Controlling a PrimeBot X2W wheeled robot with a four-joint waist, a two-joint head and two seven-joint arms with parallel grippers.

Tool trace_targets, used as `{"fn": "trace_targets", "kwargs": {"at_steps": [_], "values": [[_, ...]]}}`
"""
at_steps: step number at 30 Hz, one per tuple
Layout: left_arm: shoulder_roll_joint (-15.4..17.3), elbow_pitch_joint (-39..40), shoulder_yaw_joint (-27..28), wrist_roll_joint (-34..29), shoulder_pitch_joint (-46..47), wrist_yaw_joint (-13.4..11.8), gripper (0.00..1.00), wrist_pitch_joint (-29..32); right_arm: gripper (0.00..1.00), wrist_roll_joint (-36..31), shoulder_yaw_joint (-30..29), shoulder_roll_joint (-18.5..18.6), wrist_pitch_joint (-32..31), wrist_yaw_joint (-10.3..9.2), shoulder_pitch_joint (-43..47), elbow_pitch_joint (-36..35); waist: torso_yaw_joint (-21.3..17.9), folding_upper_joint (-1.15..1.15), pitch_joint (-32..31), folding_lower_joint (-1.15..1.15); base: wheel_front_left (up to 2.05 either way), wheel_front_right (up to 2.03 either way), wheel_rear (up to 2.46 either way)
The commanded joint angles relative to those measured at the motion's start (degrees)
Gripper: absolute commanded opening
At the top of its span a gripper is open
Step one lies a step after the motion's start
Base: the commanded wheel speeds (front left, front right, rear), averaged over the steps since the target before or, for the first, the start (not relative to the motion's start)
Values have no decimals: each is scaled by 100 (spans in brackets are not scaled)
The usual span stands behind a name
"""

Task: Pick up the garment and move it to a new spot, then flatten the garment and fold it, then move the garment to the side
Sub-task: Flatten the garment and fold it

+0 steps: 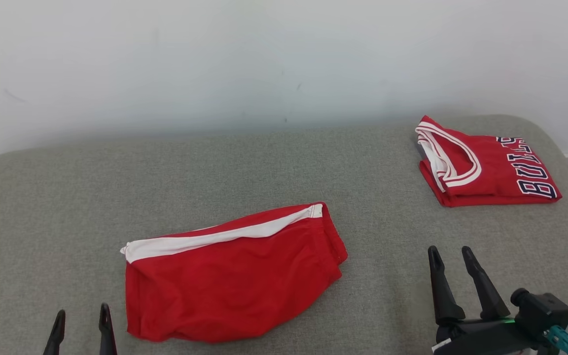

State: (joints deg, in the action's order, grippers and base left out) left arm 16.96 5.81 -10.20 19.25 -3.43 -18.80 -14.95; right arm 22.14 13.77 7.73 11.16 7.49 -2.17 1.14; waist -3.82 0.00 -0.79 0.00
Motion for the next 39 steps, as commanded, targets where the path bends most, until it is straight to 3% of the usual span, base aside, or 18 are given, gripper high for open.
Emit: {"fn": "trace_targets", "kwargs": {"at_steps": [1, 17, 39], "values": [[-6, 34, 13, -19, -114, -24, 100, -28, 100, -74, -31, -15, 12, 0, 84, -28, 18, 0, -15, 0, 0, 0, 0], [20, -3, 70, -104, -276, 228, 100, -29, 100, -559, -208, -124, -387, 0, 301, -282, 85, 0, -52, 0, 0, 0, 0], [64, 63, 102, -133, -287, 77, 100, -28, 100, -629, -255, -135, -440, 0, 313, -290, 35, 0, -13, 0, 0, 0, 0]]}}
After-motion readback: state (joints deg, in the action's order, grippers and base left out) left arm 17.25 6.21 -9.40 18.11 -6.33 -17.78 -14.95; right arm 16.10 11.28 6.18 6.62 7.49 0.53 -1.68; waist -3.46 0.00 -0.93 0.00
